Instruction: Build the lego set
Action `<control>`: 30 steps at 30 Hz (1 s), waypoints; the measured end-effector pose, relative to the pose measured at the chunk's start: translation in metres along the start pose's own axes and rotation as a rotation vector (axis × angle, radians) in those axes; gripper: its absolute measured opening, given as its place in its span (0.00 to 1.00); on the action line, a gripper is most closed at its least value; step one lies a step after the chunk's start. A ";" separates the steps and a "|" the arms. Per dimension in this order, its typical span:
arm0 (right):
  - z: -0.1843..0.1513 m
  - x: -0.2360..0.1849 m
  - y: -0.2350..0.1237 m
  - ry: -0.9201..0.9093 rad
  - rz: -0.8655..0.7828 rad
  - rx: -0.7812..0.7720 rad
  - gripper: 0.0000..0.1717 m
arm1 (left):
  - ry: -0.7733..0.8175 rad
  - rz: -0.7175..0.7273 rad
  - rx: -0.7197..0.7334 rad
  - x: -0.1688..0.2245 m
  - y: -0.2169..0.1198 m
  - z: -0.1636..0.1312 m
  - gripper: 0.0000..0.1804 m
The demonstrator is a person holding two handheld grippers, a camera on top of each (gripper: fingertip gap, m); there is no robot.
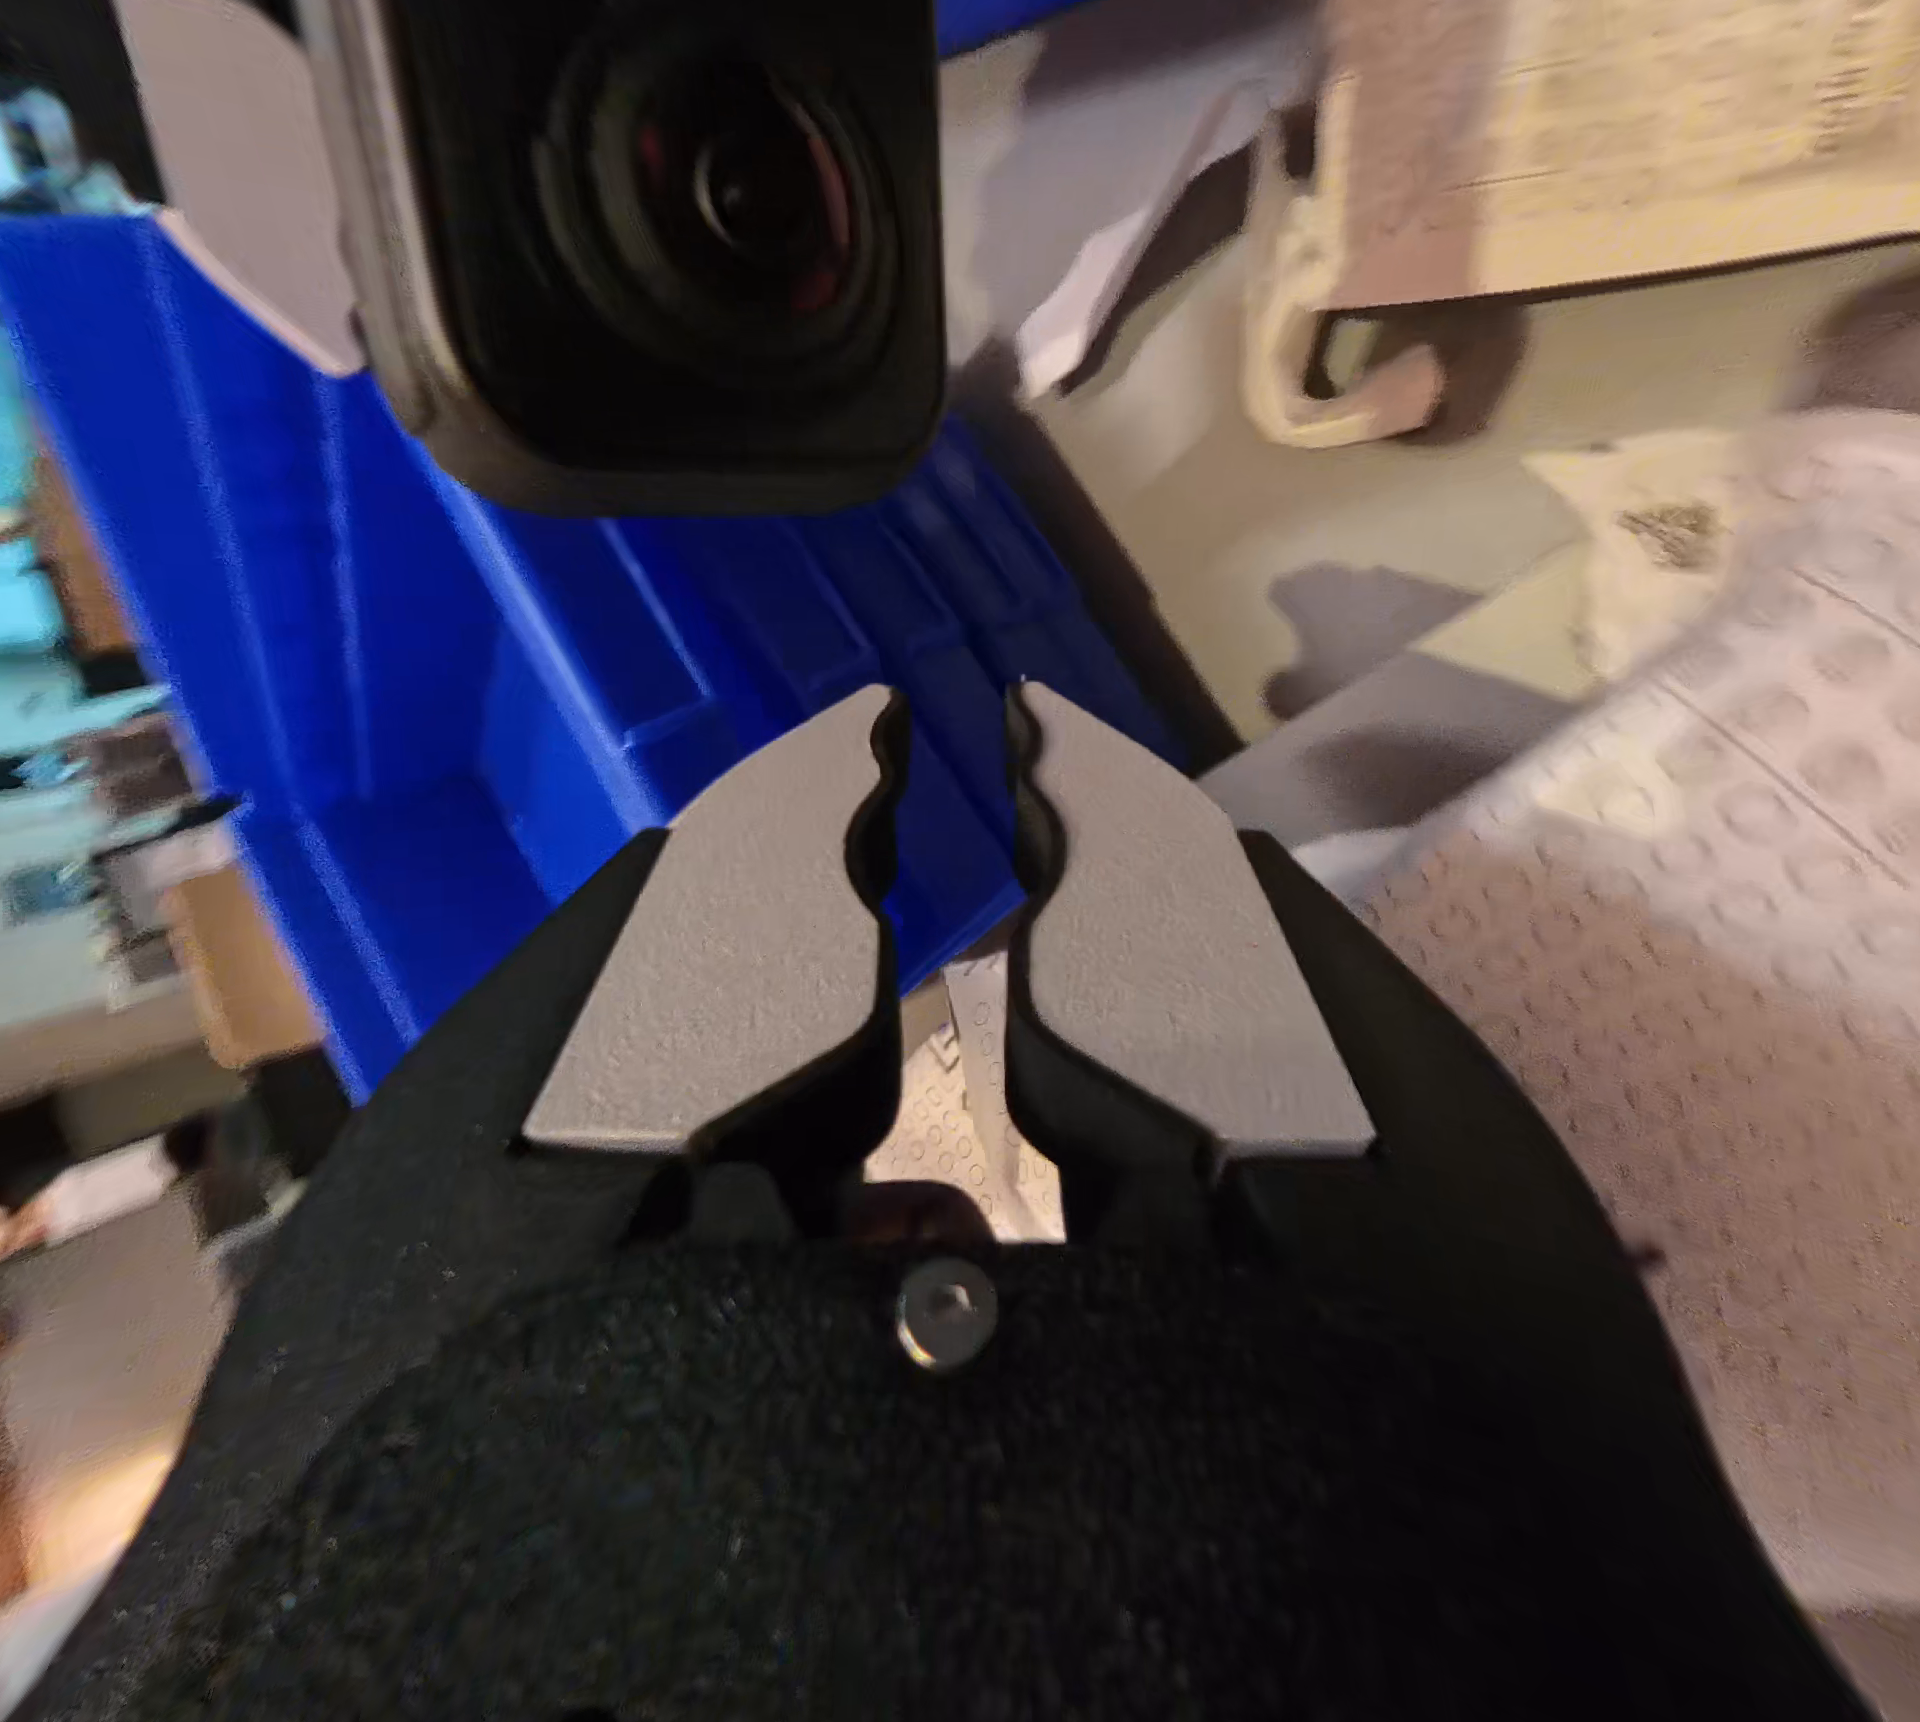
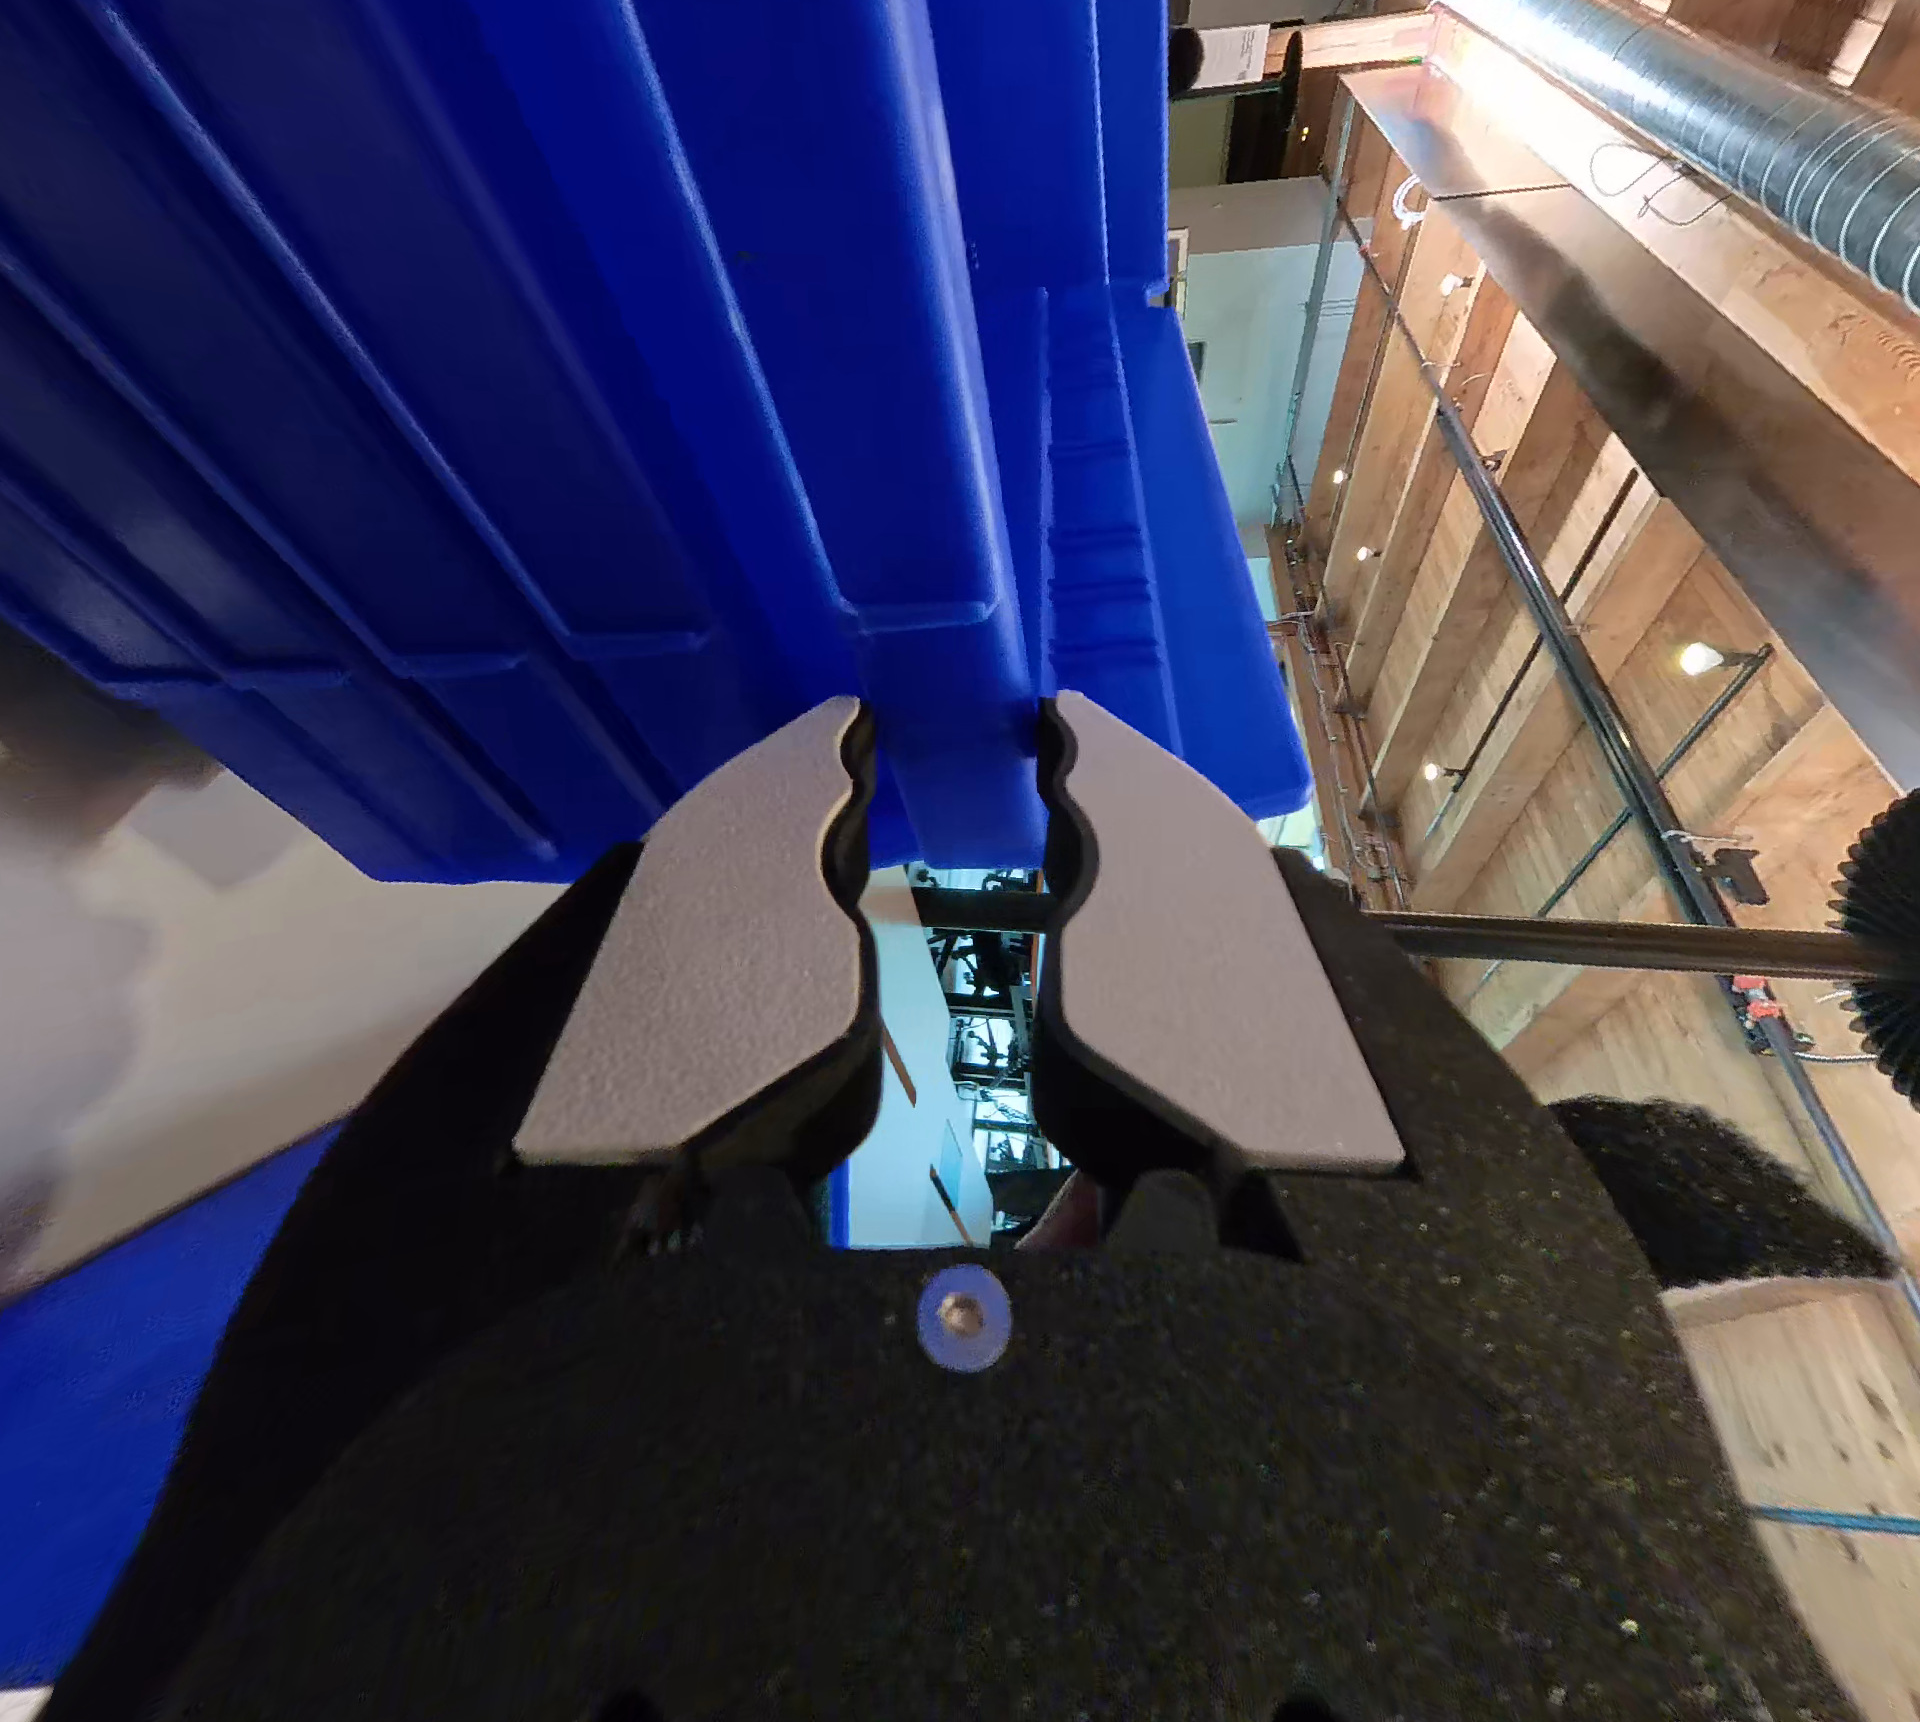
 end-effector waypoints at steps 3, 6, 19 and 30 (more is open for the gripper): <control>-0.006 -0.008 -0.003 0.041 0.012 0.004 0.17 | -0.017 0.260 -0.070 -0.014 0.009 -0.003 0.08; -0.009 -0.017 -0.005 0.098 0.021 0.021 0.17 | -0.039 0.318 -0.129 -0.006 0.021 -0.005 0.13; -0.012 -0.020 -0.013 0.212 0.011 -0.002 0.18 | -0.045 0.526 -0.397 -0.004 0.049 -0.023 0.34; -0.010 -0.021 -0.015 0.207 0.000 -0.005 0.17 | -0.024 0.567 -0.458 0.001 0.059 -0.034 0.48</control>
Point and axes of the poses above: each gripper's, where its closed fingertips meet, y out along the fingers, z out of its top, x = y × z across the jaws, the point moved 1 cm from there along -y, back along the fingers, and after that the axes turned 13 degrees about -y, right-handed, at the moved point
